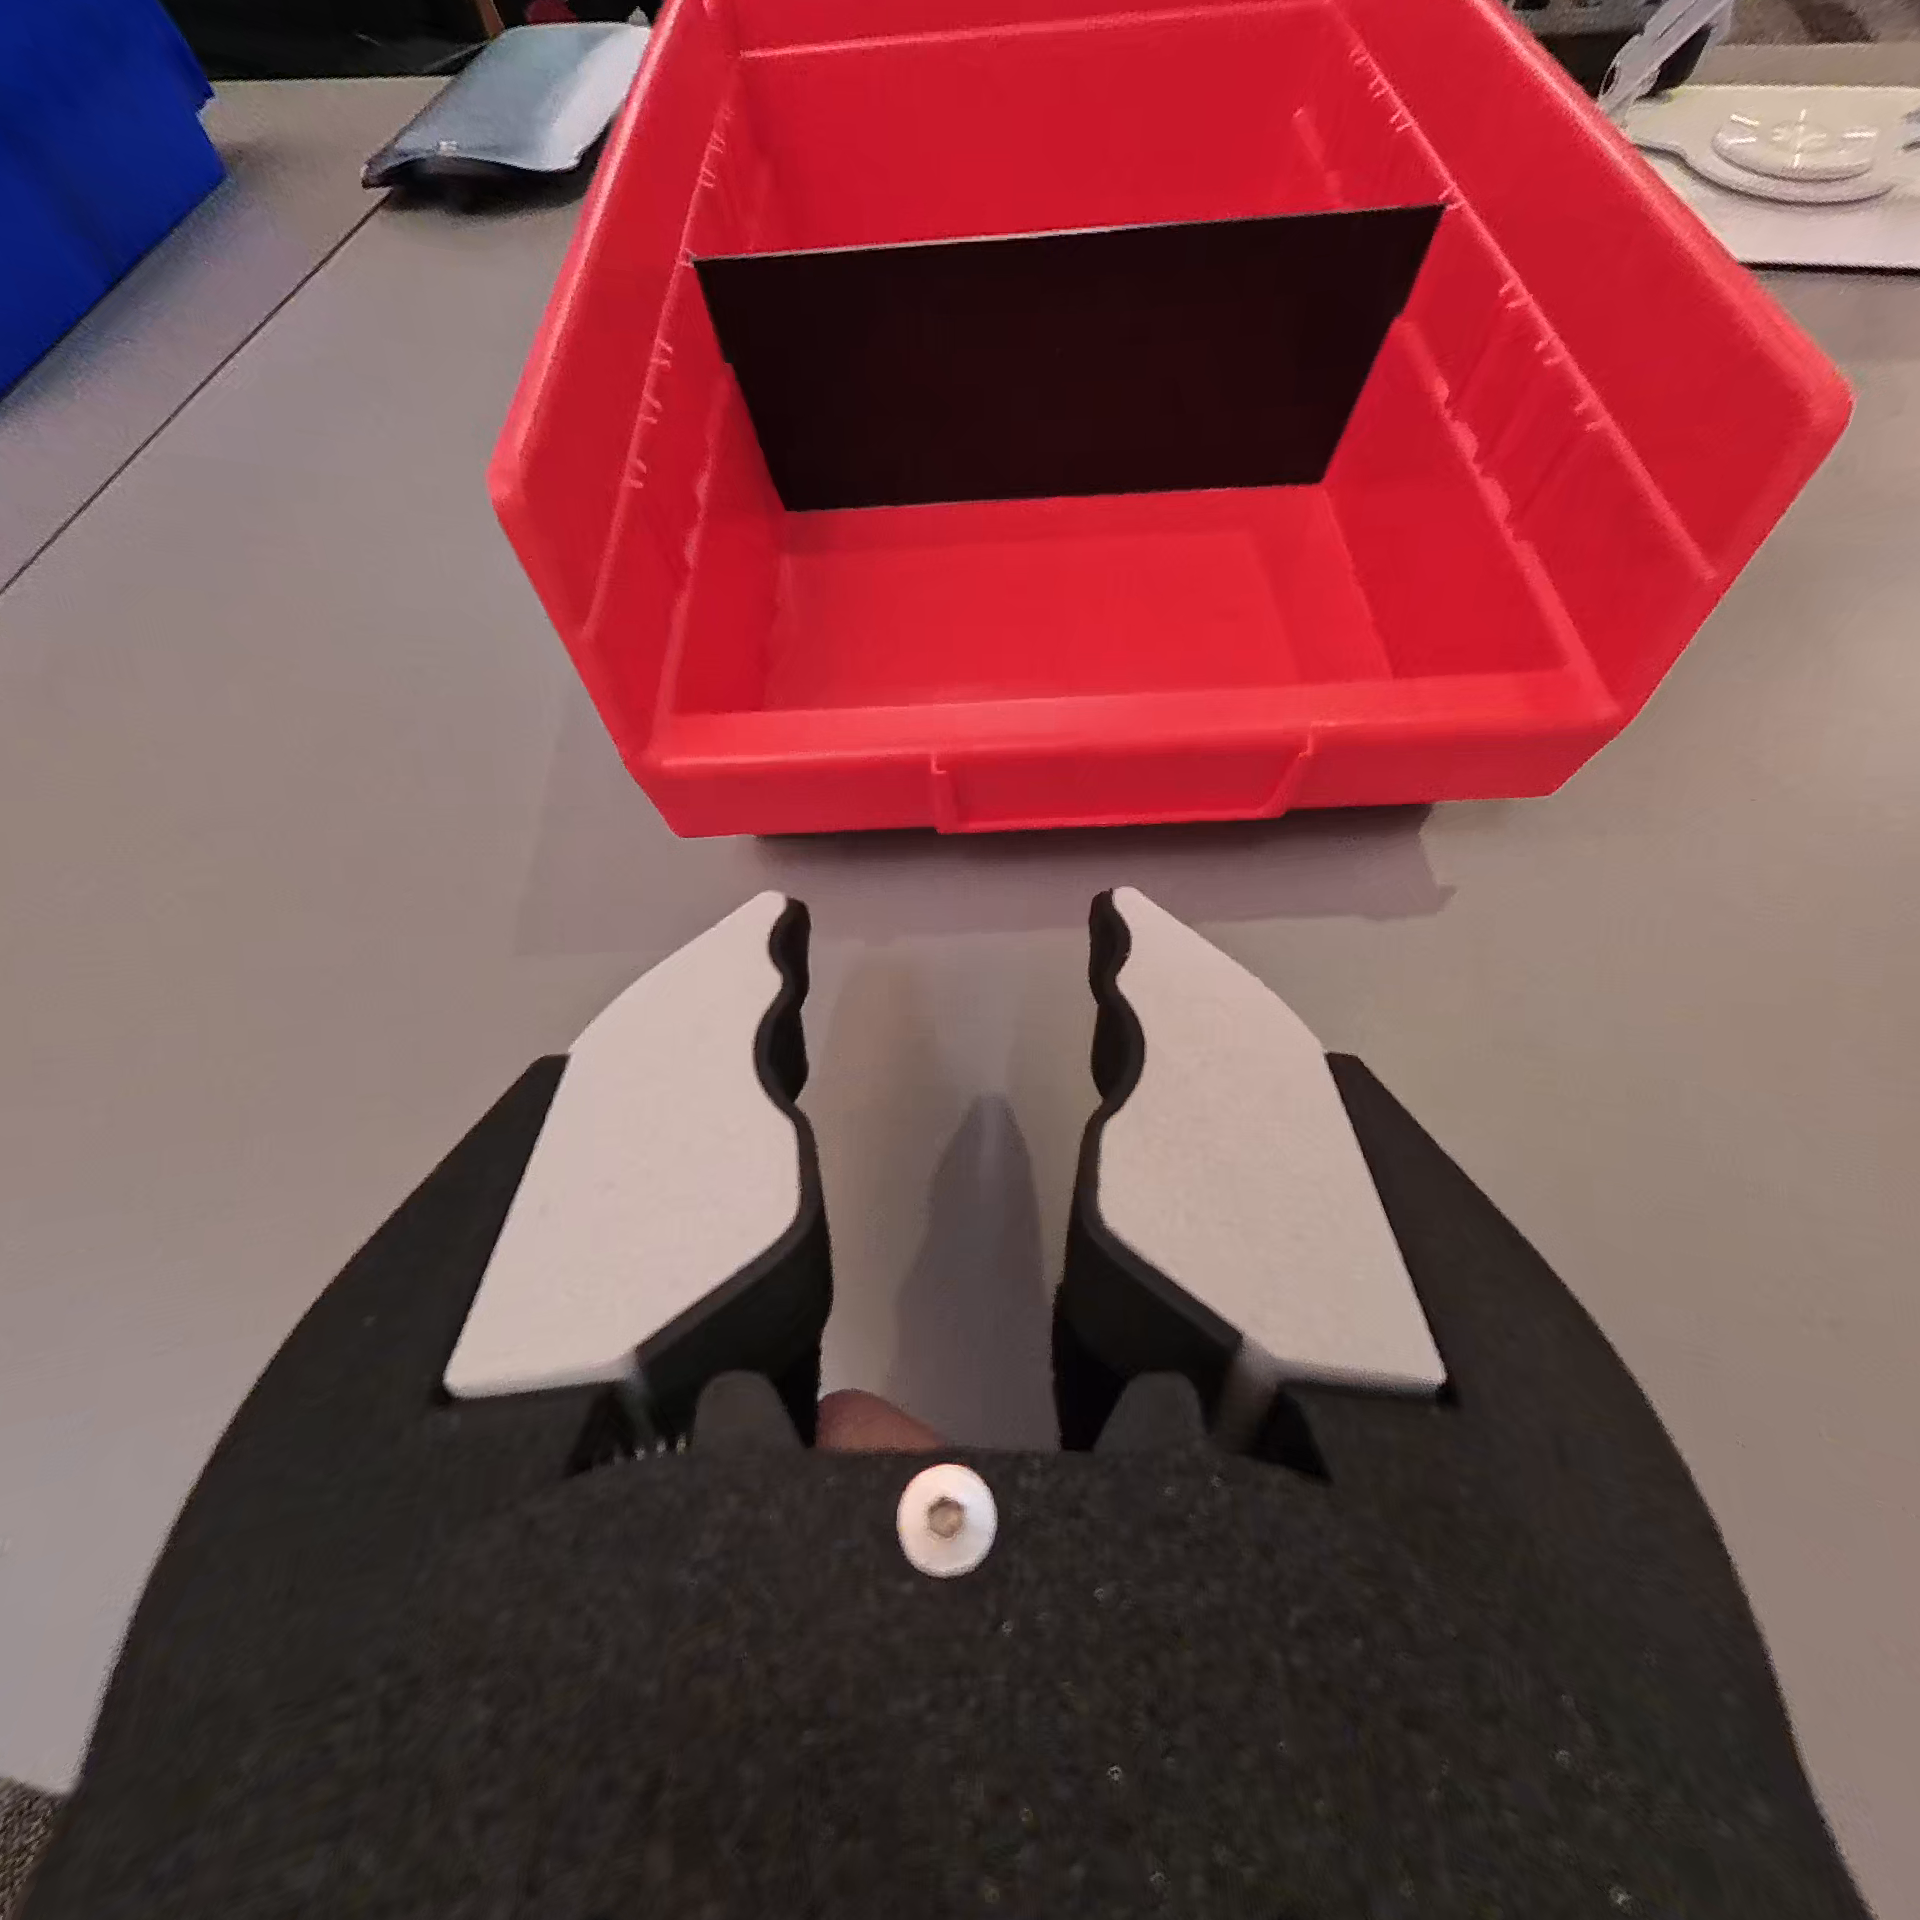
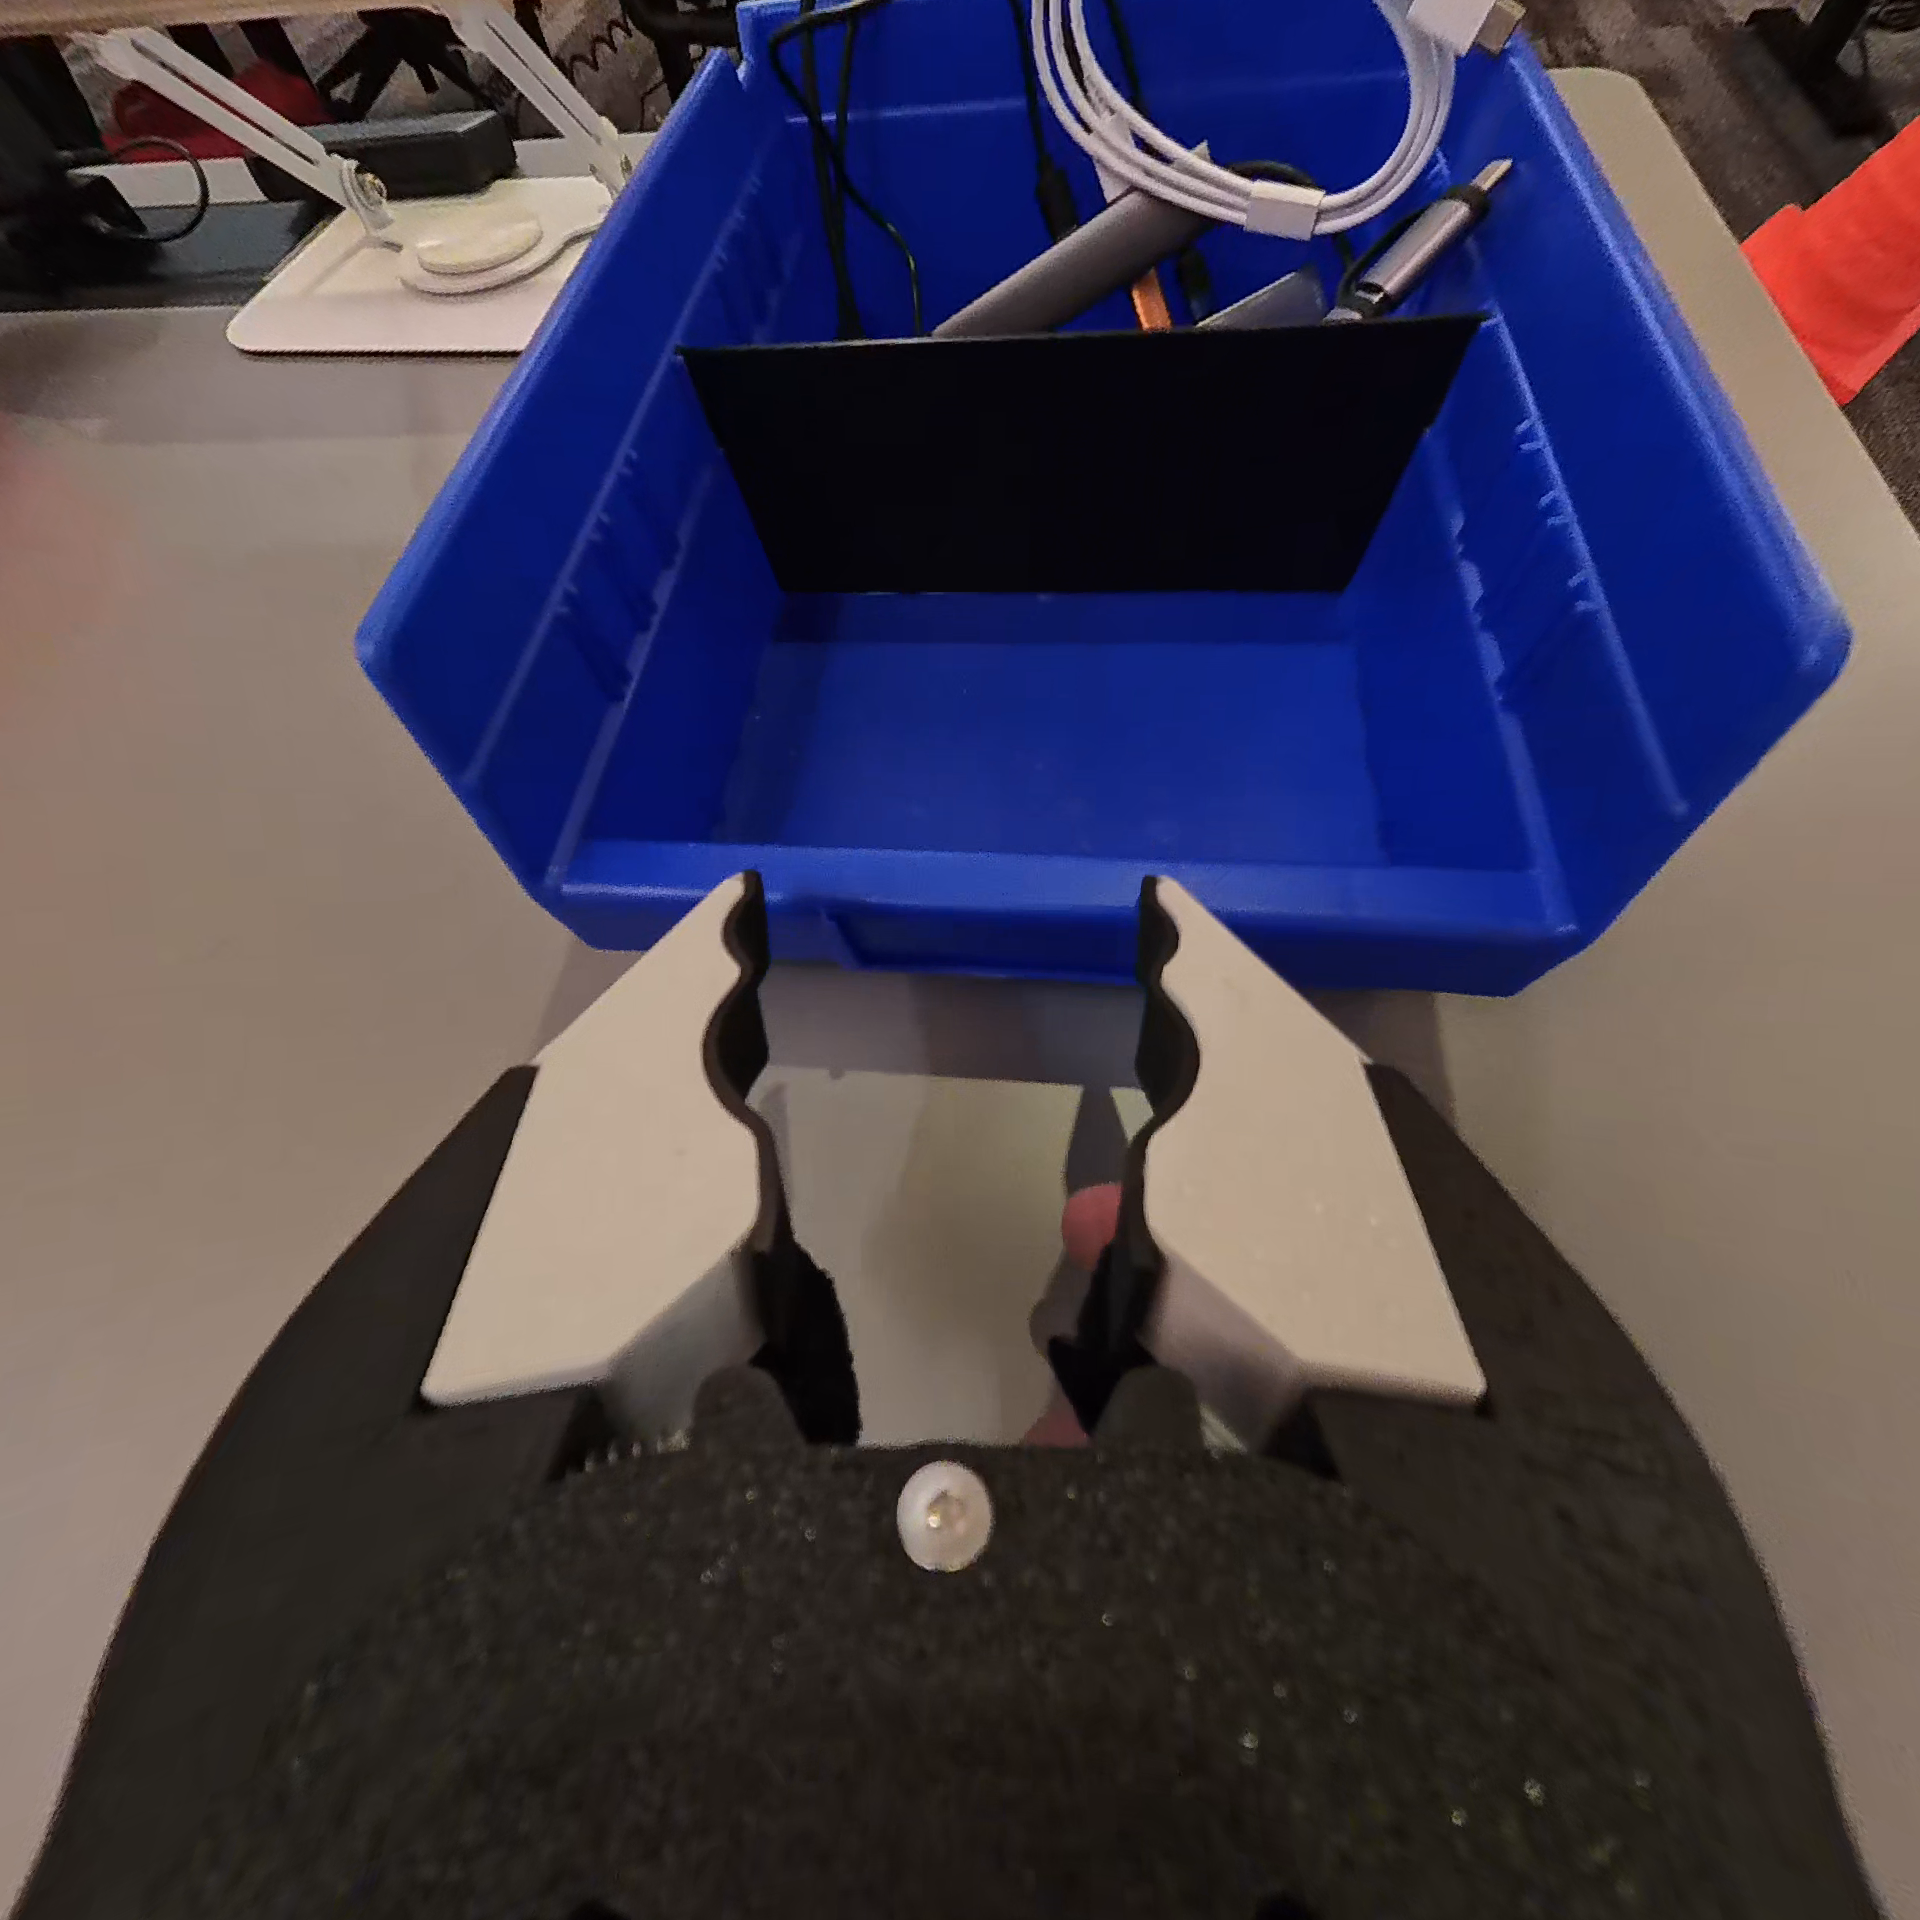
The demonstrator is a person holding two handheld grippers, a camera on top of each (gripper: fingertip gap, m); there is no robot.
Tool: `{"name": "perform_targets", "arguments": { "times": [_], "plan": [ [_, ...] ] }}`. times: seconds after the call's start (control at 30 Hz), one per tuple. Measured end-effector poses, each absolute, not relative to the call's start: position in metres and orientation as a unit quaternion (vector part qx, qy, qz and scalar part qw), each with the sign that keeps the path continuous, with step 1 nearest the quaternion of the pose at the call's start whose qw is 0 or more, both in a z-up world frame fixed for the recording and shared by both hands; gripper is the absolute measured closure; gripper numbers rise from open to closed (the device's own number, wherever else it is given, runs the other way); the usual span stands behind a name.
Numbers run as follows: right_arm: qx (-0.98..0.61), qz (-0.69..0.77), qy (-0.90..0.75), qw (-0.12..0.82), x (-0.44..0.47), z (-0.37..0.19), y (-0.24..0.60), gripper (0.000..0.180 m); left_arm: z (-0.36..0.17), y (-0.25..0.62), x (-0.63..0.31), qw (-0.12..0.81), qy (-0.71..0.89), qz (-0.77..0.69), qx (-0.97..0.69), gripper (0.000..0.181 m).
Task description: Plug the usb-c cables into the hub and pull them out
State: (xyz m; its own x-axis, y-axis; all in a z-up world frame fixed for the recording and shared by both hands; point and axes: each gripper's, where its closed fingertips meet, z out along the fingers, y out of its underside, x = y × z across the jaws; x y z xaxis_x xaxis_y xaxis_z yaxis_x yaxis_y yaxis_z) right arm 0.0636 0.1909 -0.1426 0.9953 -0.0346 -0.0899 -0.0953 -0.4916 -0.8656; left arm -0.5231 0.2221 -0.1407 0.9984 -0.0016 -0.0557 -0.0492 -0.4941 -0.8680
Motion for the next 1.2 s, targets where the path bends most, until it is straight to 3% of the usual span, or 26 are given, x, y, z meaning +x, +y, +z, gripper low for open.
{"name": "perform_targets", "arguments": {
  "times": [0.37, 0.47, 0.67, 0.9, 1.03, 1.13, 1.2],
  "plan": [
    [-0.851, -0.001, 0.023, 0.524, 0.062, -0.132, 0.182, 0.109, -0.139, 0.237, -0.516, 0.509, 0.024, 0.065, -0.858, 0.130],
    [-0.831, 0.015, -0.033, 0.555, 0.013, -0.115, 0.186, 0.108, -0.127, 0.239, -0.515, 0.540, 0.056, 0.136, -0.828, 0.115],
    [-0.823, 0.028, -0.039, 0.566, -0.029, -0.116, 0.219, 0.109, -0.133, 0.217, -0.474, 0.542, 0.072, 0.017, -0.837, 0.118],
    [-0.821, 0.055, -0.060, 0.564, -0.054, -0.114, 0.238, 0.113, -0.133, 0.196, -0.472, 0.538, 0.118, 0.026, -0.835, 0.122],
    [-0.813, 0.103, -0.103, 0.564, -0.080, -0.113, 0.225, 0.119, -0.126, 0.195, -0.432, 0.551, 0.150, 0.004, -0.821, 0.124],
    [-0.809, 0.184, -0.123, 0.544, -0.117, -0.113, 0.199, 0.135, -0.117, 0.188, -0.373, 0.574, 0.203, -0.019, -0.793, 0.126],
    [-0.804, 0.172, -0.113, 0.558, -0.122, -0.104, 0.181, 0.130, -0.113, 0.175, -0.320, 0.574, 0.247, -0.076, -0.777, 0.125]
  ]
}}
